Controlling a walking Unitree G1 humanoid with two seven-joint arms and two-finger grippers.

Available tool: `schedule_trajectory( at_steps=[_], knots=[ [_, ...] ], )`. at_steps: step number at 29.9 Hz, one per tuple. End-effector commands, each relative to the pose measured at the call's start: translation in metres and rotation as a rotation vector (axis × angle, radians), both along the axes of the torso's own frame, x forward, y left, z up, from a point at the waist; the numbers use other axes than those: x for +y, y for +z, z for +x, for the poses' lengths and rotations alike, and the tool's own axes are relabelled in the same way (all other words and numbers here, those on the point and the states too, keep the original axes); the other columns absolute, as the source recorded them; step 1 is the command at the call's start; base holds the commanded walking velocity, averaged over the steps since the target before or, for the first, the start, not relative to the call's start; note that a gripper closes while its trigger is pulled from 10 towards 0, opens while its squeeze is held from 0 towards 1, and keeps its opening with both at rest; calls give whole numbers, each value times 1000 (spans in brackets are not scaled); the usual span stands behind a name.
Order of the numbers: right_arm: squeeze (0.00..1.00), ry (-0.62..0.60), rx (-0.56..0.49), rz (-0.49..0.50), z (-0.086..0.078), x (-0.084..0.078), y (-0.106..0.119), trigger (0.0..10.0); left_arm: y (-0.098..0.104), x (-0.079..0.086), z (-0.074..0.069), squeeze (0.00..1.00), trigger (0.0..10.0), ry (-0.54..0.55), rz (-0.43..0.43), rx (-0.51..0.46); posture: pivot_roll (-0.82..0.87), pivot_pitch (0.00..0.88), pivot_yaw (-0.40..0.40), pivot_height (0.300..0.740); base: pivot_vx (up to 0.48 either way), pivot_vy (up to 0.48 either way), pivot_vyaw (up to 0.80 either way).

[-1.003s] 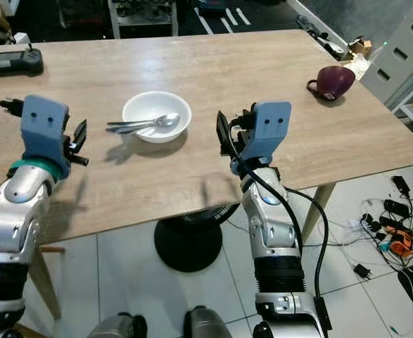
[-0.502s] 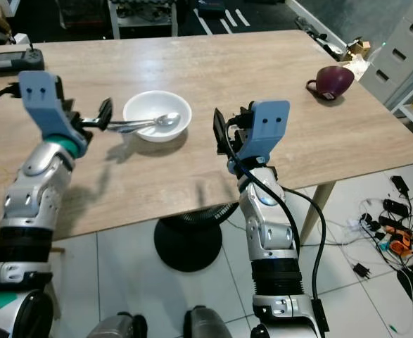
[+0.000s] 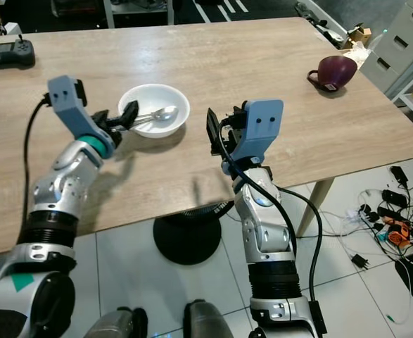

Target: Setting the table

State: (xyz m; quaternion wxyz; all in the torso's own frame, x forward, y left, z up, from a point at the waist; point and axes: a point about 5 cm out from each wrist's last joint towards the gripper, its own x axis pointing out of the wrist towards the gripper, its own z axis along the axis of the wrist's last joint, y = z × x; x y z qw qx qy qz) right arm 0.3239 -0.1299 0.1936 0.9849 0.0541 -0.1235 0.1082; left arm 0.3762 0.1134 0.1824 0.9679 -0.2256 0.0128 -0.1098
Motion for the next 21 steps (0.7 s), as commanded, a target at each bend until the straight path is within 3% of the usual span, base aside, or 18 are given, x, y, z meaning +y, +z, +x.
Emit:
schedule_trajectory(
  at_steps=[1,5,6,11,12,13,14,18,19,21],
  knots=[
    [0,-5,13,-3,-1,-2,-2,10000,-4,-2,-2,0,10000,-1,-11,22,-126,80,22,740,0,0,0],
    [0,2,17,-4,-1,0,-2,10000,-13,-5,0,0,10000,-20,-112,73,-134,80,23,740,0,0,0],
    [0,4,18,-5,-1,1,-2,10000,-15,-5,2,0,7843,-9,-152,93,-137,79,25,740,0,0,0],
    [0,4,20,-6,-2,0,-2,10000,-16,-2,5,0,7216,42,-216,118,-136,75,27,740,0,0,0],
    [0,3,23,-7,-2,-1,-3,10000,-17,-1,4,0,5333,56,-250,127,-134,73,26,740,0,0,0],
    [0,3,23,-7,-2,-1,-3,10000,-17,-1,4,0,5333,56,-250,127,-134,73,26,740,0,0,0],
    [0,3,25,-7,-2,-1,-3,10000,-18,0,4,0,2314,65,-268,132,-135,72,24,740,0,0,0],
    [0,4,26,-7,-2,-1,-3,10000,-19,0,3,0,2314,71,-286,135,-135,71,23,740,0,0,0],
    [0,6,26,-8,-2,0,-3,10000,-18,0,4,0,39,75,-284,127,-134,68,22,740,0,0,0],
    [0,8,26,-8,-1,0,-3,10000,-17,1,4,0,39,77,-281,120,-134,68,22,740,0,0,0]
  ],
)
